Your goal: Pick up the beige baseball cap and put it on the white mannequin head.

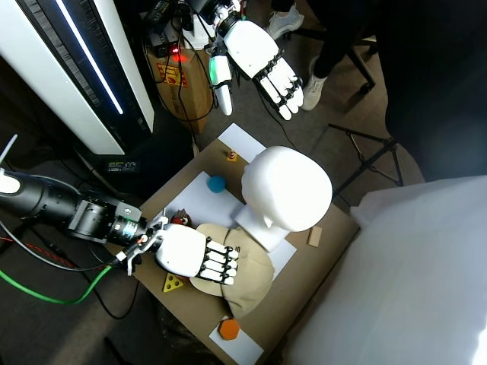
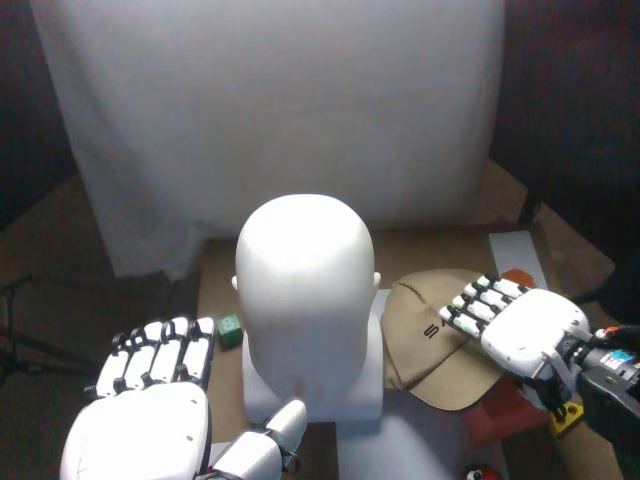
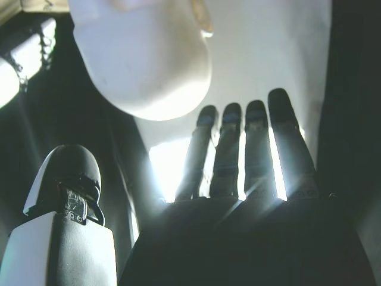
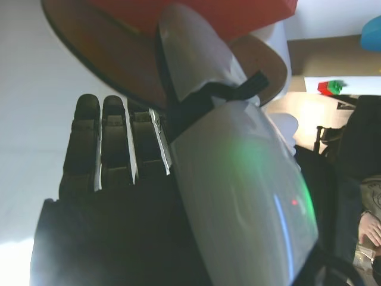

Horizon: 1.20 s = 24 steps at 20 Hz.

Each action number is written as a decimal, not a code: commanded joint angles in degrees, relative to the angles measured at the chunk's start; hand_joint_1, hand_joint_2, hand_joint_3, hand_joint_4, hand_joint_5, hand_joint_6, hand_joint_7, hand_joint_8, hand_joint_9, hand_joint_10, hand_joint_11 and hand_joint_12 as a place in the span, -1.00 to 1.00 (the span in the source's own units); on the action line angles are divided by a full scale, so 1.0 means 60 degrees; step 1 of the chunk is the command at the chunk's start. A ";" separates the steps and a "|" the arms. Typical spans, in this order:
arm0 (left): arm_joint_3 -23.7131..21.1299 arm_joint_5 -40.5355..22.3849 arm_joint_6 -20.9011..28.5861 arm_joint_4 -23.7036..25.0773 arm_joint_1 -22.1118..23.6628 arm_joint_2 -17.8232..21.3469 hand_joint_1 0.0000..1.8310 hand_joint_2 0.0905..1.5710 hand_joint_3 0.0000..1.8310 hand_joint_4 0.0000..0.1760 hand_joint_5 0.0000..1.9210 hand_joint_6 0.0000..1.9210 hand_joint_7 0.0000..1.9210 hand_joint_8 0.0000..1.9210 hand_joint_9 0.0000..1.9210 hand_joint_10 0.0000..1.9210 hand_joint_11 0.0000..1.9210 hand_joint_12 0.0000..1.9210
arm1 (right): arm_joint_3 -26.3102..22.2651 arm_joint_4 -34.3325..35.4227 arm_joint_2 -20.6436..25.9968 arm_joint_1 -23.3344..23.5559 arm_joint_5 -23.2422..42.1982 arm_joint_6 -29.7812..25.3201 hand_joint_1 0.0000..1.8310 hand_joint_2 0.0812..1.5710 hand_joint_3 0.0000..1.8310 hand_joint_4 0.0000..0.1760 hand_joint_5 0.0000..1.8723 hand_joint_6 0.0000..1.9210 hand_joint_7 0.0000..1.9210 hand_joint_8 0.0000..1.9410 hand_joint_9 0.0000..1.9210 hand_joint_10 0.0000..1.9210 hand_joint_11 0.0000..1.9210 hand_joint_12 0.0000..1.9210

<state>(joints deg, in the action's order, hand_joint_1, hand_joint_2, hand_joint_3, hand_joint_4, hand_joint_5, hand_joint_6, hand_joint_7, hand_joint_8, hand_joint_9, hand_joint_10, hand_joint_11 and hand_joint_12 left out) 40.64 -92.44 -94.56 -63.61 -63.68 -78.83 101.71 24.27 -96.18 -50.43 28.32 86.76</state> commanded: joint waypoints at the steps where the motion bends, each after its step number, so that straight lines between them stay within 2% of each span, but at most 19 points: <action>1: 0.0021 -0.0977 0.0056 0.0703 0.0026 -0.0012 -1.00 0.35 -1.00 -1.00 -0.93 -1.00 -0.94 -1.00 -0.97 -1.00 -1.00 -0.62 | 0.0042 -0.0137 -0.0019 0.0101 0.0814 -0.0118 0.38 0.46 -0.98 -1.00 -0.97 -0.99 -0.93 -1.00 -0.99 -1.00 -1.00 -0.88; 4: 0.0033 -0.0983 0.0186 0.0712 0.0025 0.0002 -1.00 0.35 -1.00 -1.00 -0.93 -1.00 -0.94 -1.00 -0.97 -1.00 -1.00 -0.62 | 0.0064 -0.0405 -0.0128 0.0185 0.0686 -0.0452 0.37 0.46 -0.98 -1.00 -0.96 -0.99 -0.93 -0.99 -0.99 -1.00 -1.00 -0.89; 10: 0.0036 -0.0984 0.0466 0.0739 0.0015 0.0023 -1.00 0.35 -1.00 -1.00 -0.91 -1.00 -0.95 -1.00 -0.96 -1.00 -1.00 -0.64 | 0.0263 -0.0403 -0.0354 0.0305 0.0621 -0.0506 0.37 0.47 -0.99 -1.00 -0.93 -0.99 -0.89 -0.99 -0.96 -0.99 -1.00 -0.82; 13: 0.0042 -0.0984 0.0635 0.0741 -0.0006 0.0035 -1.00 0.36 -1.00 -1.00 -0.91 -1.00 -0.95 -1.00 -0.96 -1.00 -1.00 -0.64 | 0.0690 -0.0400 -0.0547 0.0258 0.0535 -0.0624 0.37 0.47 -0.99 -1.00 -0.91 -0.98 -0.87 -0.99 -0.96 -0.99 -1.00 -0.82; 14: 0.0048 -0.0984 0.0635 0.0756 -0.0006 0.0036 -1.00 0.36 -1.00 -1.00 -0.91 -1.00 -0.95 -1.00 -0.96 -1.00 -1.00 -0.64 | 0.0765 -0.0401 -0.0559 0.0226 0.0528 -0.0727 0.36 0.48 -0.99 -1.00 -0.89 -0.99 -0.84 -0.99 -0.93 -0.99 -1.00 -0.77; 15: 0.0055 -0.0984 0.0635 0.0772 -0.0005 0.0040 -1.00 0.36 -1.00 -1.00 -0.91 -1.00 -0.95 -1.00 -0.96 -1.00 -1.00 -0.65 | 0.0804 -0.0404 -0.0560 0.0197 0.0529 -0.0750 0.36 0.48 -0.99 -1.00 -0.83 -0.98 -0.77 -0.99 -0.88 -0.98 -1.00 -0.64; 16: 0.0055 -0.0984 0.0636 0.0774 -0.0005 0.0047 -1.00 0.36 -1.00 -1.00 -0.91 -1.00 -0.95 -1.00 -0.96 -1.00 -1.00 -0.66 | 0.0813 -0.0405 -0.0559 0.0189 0.0536 -0.0766 0.33 0.49 -0.99 -1.00 -0.74 -0.96 -0.67 -0.97 -0.79 -0.96 -1.00 -0.40; 17: 0.0054 -0.0984 0.0636 0.0770 -0.0006 0.0052 -1.00 0.36 -1.00 -1.00 -0.91 -1.00 -0.95 -1.00 -0.96 -1.00 -1.00 -0.67 | 0.0817 -0.0405 -0.0559 0.0189 0.0562 -0.0778 0.35 0.49 -1.00 -1.00 -0.61 -0.94 -0.51 -0.95 -0.62 -0.92 -1.00 0.00; 18: 0.0054 -0.0984 0.0636 0.0767 -0.0012 0.0056 -1.00 0.36 -1.00 -1.00 -0.91 -1.00 -0.94 -1.00 -0.96 -1.00 -1.00 -0.67 | 0.0817 -0.0405 -0.0560 0.0192 0.0582 -0.0778 0.43 0.57 -1.00 -1.00 -0.44 0.23 -0.23 0.08 -0.29 0.39 -0.75 0.69; 19: 0.0053 -0.0984 0.0636 0.0767 -0.0014 0.0064 -1.00 0.36 -1.00 -1.00 -0.91 -1.00 -0.94 -1.00 -0.96 -1.00 -1.00 -0.66 | 0.0817 -0.0405 -0.0565 0.0202 0.0614 -0.0778 0.57 0.55 -1.00 -1.00 -0.35 0.36 -0.22 0.25 -0.26 0.52 -0.47 0.94; 20: 0.0047 -0.0984 0.0636 0.0761 -0.0017 0.0072 -1.00 0.36 -1.00 -1.00 -0.91 -1.00 -0.94 -1.00 -0.96 -1.00 -1.00 -0.65 | 0.0817 -0.0405 -0.0568 0.0209 0.0676 -0.0778 0.48 0.54 -1.00 -1.00 -0.28 0.42 -0.20 0.29 -0.24 0.63 -0.34 0.89; 22: 0.0029 -0.0984 0.0670 0.0745 -0.0026 0.0082 -1.00 0.36 -1.00 -1.00 -0.91 -1.00 -0.94 -1.00 -0.95 -1.00 -1.00 -0.62 | 0.0825 -0.0399 -0.0568 0.0245 0.0830 -0.0778 0.46 0.55 -1.00 -1.00 -0.29 0.43 -0.22 0.34 -0.23 0.66 -0.23 0.85; 24: 0.0019 -0.0984 0.0688 0.0748 -0.0034 0.0083 -1.00 0.37 -1.00 -1.00 -0.91 -1.00 -0.94 -1.00 -0.95 -1.00 -1.00 -0.62 | 0.0895 -0.0397 -0.0586 0.0297 0.1188 -0.0777 0.46 0.57 -1.00 -1.00 -0.33 0.43 -0.22 0.38 -0.25 0.69 -0.25 0.82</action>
<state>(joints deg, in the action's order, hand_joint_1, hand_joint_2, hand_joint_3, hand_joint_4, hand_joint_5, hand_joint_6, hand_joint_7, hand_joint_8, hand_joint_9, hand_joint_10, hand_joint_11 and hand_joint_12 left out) 40.69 -93.14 -90.96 -63.35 -63.88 -78.65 106.72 22.22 -99.81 -49.10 29.65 82.00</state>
